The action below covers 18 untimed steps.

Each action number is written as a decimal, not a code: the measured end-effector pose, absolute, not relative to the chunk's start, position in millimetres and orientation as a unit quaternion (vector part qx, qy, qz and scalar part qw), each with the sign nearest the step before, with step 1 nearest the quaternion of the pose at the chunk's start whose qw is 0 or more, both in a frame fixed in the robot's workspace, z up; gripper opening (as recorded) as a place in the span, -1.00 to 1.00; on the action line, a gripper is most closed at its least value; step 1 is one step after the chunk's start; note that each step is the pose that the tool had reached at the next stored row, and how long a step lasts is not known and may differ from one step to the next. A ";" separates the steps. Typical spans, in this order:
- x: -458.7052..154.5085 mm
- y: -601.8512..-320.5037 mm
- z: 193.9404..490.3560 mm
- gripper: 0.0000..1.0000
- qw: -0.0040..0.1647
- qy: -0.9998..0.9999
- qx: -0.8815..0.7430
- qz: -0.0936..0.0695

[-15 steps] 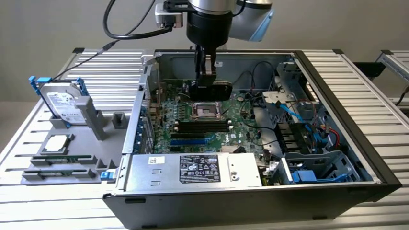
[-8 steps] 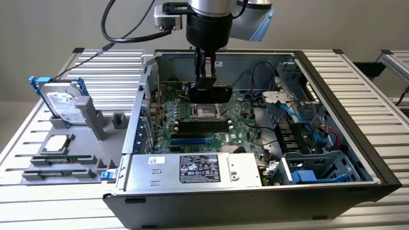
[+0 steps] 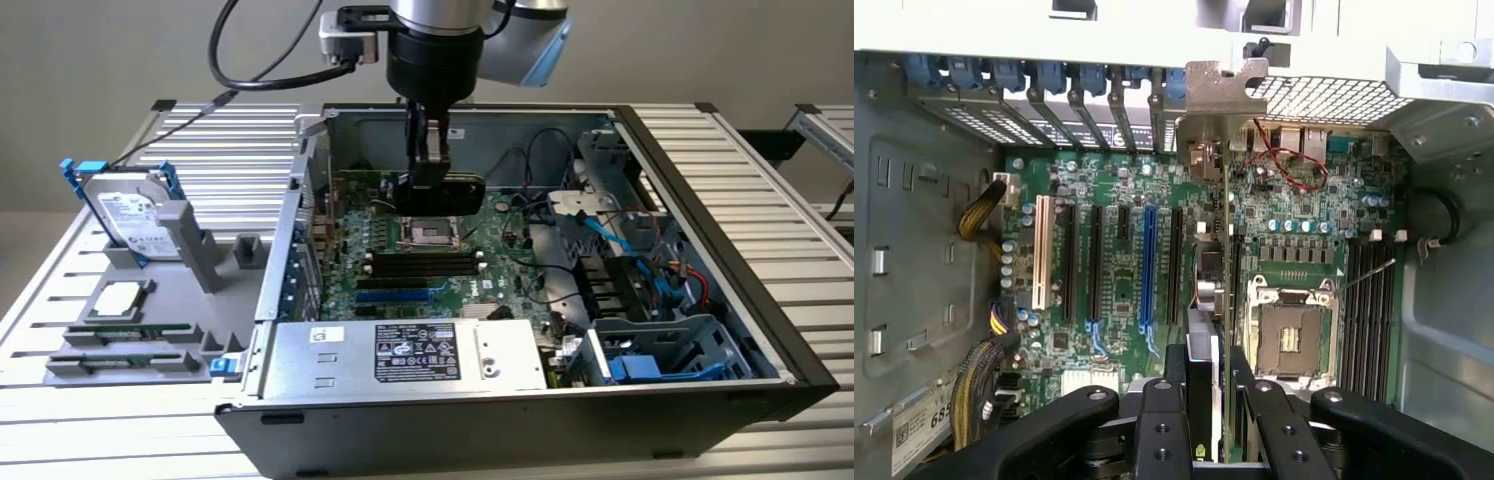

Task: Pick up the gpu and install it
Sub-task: 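Insert the gpu into the slot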

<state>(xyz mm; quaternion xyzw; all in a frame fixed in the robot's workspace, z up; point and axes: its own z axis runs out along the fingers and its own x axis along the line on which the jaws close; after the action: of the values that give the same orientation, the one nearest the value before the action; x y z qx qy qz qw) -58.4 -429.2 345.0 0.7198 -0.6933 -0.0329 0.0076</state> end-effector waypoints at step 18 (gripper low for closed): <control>-68.0 -435.3 341.5 -0.47 0.005 -0.703 0.710 -0.030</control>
<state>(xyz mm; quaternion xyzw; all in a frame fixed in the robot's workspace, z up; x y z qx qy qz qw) -68.0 -435.3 341.5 0.7102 -0.7034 -0.0301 0.0046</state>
